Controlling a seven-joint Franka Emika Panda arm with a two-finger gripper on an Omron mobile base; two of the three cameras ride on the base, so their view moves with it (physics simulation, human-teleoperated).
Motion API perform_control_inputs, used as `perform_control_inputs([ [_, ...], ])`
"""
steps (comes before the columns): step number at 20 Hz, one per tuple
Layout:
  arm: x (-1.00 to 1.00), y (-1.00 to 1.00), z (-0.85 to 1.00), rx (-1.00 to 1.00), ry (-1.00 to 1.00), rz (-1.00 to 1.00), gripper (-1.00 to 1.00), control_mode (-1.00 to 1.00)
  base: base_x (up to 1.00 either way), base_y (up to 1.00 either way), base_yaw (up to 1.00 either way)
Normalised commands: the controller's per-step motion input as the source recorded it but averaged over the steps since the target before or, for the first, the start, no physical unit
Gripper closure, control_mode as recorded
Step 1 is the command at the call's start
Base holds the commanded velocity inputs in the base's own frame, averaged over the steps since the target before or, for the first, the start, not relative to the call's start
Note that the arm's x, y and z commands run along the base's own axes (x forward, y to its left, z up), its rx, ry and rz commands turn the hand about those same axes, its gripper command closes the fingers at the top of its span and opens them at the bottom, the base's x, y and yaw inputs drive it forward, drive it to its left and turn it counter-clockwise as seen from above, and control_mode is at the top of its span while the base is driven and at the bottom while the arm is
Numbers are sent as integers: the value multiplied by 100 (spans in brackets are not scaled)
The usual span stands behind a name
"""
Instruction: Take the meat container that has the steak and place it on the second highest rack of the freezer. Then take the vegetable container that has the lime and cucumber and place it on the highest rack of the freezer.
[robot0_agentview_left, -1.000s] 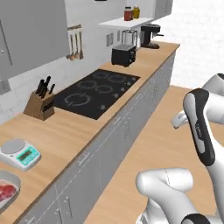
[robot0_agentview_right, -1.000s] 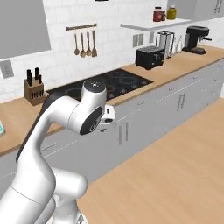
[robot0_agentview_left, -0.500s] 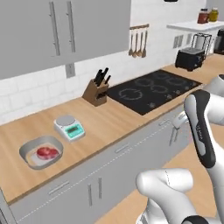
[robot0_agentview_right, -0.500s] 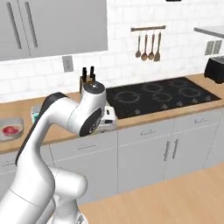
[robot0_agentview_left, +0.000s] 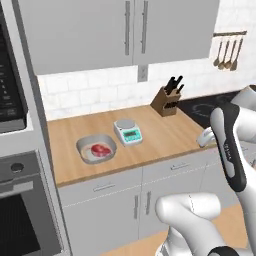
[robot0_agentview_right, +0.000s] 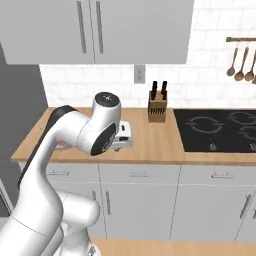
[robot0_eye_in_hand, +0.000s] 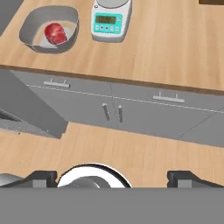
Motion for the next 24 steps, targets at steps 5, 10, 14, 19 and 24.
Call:
perform_control_inputs([
  [5,0,0,0,0,0,0,-100,100,0,26,52],
  [10,0,0,0,0,0,0,-100,100,0,26,47],
  [14,0,0,0,0,0,0,-100,100,1,20,46],
  [19,0,0,0,0,0,0,-100,100,26,6,36],
  [24,0,0,0,0,0,0,-100,100,22,6,7],
])
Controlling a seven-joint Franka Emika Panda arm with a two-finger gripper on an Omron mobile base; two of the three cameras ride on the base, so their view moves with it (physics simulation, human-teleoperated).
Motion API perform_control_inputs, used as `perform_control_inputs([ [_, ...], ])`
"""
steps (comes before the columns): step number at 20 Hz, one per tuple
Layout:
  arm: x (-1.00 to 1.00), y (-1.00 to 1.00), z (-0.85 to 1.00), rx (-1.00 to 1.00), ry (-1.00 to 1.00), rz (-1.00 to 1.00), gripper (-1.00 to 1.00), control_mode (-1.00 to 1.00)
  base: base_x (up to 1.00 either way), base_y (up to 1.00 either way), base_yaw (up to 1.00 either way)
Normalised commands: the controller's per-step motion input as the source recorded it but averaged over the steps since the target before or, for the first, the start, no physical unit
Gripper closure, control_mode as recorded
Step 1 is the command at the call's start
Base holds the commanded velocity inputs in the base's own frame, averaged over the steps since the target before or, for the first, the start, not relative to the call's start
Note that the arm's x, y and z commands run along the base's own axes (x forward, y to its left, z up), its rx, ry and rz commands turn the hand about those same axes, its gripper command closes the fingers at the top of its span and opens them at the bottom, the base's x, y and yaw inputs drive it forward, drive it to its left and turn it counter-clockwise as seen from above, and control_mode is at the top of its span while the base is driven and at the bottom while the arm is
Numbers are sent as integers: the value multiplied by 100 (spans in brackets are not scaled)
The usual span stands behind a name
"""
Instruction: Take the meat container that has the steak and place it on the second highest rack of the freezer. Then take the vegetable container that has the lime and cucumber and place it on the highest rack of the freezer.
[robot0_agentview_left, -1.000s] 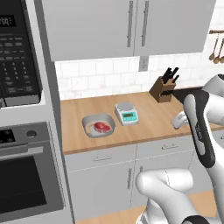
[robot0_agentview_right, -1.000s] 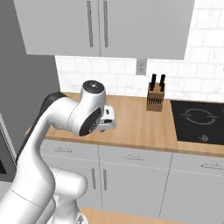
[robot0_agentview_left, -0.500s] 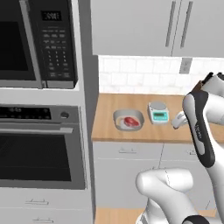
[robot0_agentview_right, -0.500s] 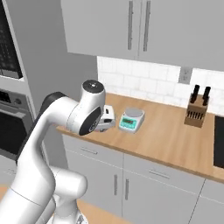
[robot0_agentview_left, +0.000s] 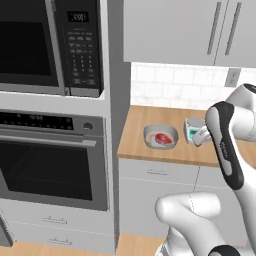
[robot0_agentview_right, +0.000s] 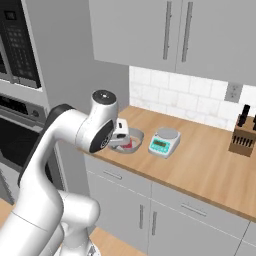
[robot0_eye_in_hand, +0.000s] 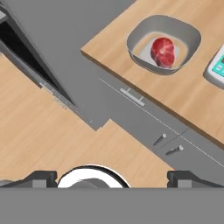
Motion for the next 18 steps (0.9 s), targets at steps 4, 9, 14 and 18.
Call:
perform_control_inputs([
  [4,0,2,0,0,4,1,-100,-100,0,1,0],
  [9,24,5,-39,14,14,-40,-100,-100,0,0,0],
  [14,15,13,-33,27,8,-74,-100,-100,0,0,0],
  [18,49,14,-21,21,8,-65,-100,-100,0,0,0],
])
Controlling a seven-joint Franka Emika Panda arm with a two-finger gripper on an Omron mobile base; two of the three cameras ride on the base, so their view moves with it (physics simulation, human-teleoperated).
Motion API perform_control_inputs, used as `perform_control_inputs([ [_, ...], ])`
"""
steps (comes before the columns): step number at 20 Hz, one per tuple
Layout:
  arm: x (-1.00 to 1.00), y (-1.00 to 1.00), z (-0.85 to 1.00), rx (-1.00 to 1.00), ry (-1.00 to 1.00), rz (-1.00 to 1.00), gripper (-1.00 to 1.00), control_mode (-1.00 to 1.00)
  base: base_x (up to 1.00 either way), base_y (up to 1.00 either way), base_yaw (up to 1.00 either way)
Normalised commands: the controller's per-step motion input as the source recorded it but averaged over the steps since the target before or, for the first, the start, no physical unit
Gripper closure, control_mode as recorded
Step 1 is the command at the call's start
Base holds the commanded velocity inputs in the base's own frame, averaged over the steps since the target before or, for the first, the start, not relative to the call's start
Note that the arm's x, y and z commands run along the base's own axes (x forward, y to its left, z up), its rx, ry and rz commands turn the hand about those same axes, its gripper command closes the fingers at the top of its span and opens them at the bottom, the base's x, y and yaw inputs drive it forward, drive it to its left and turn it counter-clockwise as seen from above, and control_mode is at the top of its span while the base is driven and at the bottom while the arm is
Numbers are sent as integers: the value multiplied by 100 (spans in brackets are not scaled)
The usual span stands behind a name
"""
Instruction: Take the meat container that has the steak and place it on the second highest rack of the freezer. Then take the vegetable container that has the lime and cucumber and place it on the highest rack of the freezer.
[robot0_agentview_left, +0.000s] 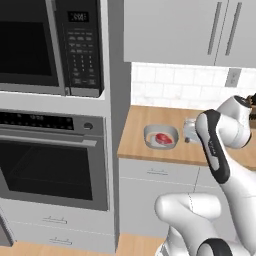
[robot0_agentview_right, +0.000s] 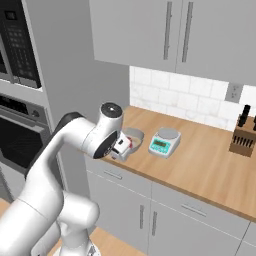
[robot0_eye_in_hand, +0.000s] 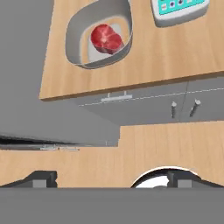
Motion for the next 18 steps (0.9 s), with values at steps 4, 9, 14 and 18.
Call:
perform_control_inputs([
  [4,60,4,-6,11,13,-54,-100,-100,0,0,0],
  [9,55,0,-3,11,19,-29,-100,-100,0,0,0],
  [14,70,0,-19,3,12,0,-100,-100,0,0,0],
  [18,45,-7,-18,0,1,0,-100,-100,0,0,0],
])
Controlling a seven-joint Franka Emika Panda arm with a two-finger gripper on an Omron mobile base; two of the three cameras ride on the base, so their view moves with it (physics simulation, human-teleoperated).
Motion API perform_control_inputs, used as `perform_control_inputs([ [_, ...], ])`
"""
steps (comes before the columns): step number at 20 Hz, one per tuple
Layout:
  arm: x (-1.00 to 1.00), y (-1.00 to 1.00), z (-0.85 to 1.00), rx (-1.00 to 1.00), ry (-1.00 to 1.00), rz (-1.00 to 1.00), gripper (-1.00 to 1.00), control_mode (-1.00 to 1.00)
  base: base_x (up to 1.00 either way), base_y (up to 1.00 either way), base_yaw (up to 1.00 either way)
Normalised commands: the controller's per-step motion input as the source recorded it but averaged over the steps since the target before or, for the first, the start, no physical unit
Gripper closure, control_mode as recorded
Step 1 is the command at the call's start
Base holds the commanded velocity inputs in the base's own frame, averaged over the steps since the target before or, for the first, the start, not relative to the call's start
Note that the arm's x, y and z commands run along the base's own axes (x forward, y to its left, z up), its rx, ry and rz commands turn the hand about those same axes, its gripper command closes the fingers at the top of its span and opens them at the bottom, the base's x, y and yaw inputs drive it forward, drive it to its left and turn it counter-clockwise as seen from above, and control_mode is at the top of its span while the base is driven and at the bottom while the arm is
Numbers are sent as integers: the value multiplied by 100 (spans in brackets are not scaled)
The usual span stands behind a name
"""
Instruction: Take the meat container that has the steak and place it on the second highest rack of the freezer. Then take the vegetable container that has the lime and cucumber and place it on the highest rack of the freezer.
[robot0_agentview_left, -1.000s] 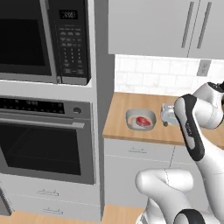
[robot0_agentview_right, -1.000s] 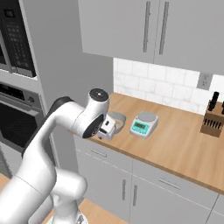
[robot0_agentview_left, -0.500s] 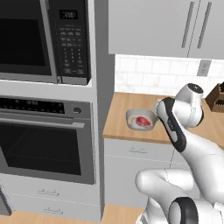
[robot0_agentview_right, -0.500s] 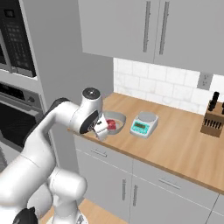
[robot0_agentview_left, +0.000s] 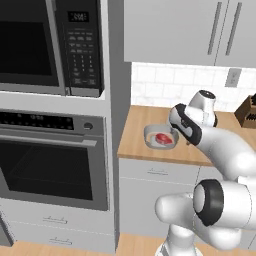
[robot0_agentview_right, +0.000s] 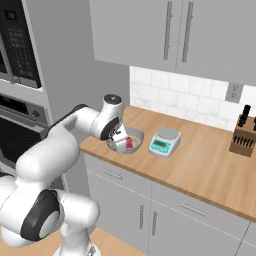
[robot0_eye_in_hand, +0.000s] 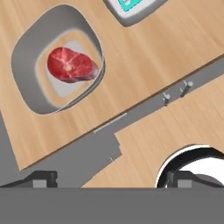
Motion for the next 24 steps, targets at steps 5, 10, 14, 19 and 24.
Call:
perform_control_inputs([
  [5,2,-21,-29,7,-1,-5,-100,-100,0,0,0],
  [10,-4,-17,-41,11,-3,-11,-100,-100,0,0,0],
  [14,0,-3,-36,7,-1,-10,-100,-100,0,0,0],
  [19,18,-3,-23,1,0,-6,-100,-100,0,0,0],
  [24,27,-10,-14,0,-1,-1,-100,-100,0,0,0],
])
